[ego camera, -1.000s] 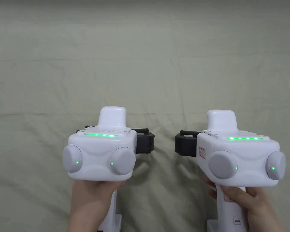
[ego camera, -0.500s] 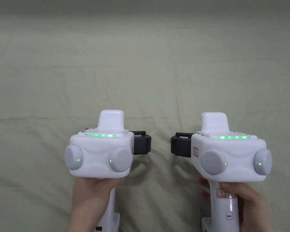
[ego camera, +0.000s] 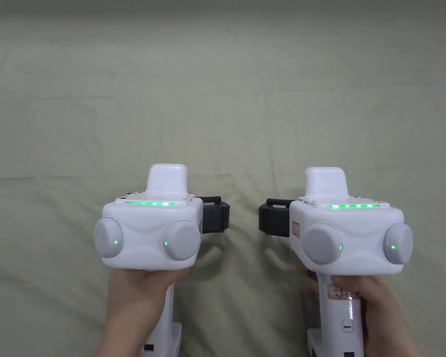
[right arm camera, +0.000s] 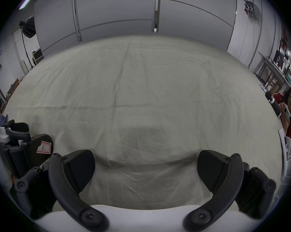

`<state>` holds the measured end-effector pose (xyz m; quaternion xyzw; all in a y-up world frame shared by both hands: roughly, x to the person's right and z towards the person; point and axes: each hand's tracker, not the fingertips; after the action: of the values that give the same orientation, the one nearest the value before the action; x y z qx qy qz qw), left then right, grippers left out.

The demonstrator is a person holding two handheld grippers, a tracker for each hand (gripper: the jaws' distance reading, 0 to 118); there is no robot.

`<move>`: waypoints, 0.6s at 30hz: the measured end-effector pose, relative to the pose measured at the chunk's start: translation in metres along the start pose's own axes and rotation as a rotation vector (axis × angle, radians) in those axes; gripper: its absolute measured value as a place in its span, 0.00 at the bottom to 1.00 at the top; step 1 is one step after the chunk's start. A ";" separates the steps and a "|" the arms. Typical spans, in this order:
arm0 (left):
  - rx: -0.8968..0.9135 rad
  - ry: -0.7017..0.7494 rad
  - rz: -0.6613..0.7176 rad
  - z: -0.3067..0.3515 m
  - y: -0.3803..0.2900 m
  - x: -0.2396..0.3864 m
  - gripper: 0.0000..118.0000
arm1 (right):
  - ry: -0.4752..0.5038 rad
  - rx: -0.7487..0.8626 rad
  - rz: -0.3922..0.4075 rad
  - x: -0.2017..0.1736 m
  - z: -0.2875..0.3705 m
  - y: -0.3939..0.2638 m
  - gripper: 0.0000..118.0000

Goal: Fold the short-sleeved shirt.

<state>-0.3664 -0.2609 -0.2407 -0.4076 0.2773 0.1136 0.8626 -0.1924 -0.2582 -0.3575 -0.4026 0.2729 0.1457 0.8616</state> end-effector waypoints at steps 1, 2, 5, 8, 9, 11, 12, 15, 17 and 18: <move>0.000 0.000 0.000 0.000 0.000 0.000 1.00 | 0.001 0.000 -0.001 0.001 0.000 0.000 1.00; 0.000 -0.001 0.001 0.000 0.000 0.000 1.00 | 0.003 -0.002 -0.002 0.001 0.000 0.000 1.00; 0.000 -0.001 0.000 0.000 0.000 0.000 1.00 | 0.007 -0.001 -0.005 0.001 0.001 0.000 1.00; 0.000 -0.001 0.000 0.000 0.000 0.000 1.00 | 0.005 -0.001 -0.003 0.001 0.001 0.000 1.00; 0.000 0.000 0.000 0.000 0.000 0.000 1.00 | 0.005 -0.002 -0.003 0.001 0.001 0.000 1.00; 0.000 -0.001 0.000 0.000 0.000 0.000 1.00 | 0.007 -0.002 -0.003 0.001 0.000 0.000 1.00; 0.000 -0.001 0.000 0.000 0.000 0.000 1.00 | 0.006 -0.002 -0.003 0.001 0.000 0.000 1.00; 0.000 -0.001 0.000 0.000 0.000 0.000 1.00 | 0.005 -0.003 -0.001 0.001 0.000 0.000 1.00; 0.000 0.000 0.000 0.000 0.000 0.000 1.00 | 0.004 -0.002 -0.001 0.001 0.000 0.000 1.00; 0.000 0.000 0.000 0.000 0.000 0.000 1.00 | 0.005 -0.002 -0.001 0.001 0.000 0.000 1.00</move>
<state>-0.3663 -0.2614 -0.2409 -0.4076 0.2770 0.1136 0.8627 -0.1916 -0.2579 -0.3583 -0.4041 0.2745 0.1445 0.8605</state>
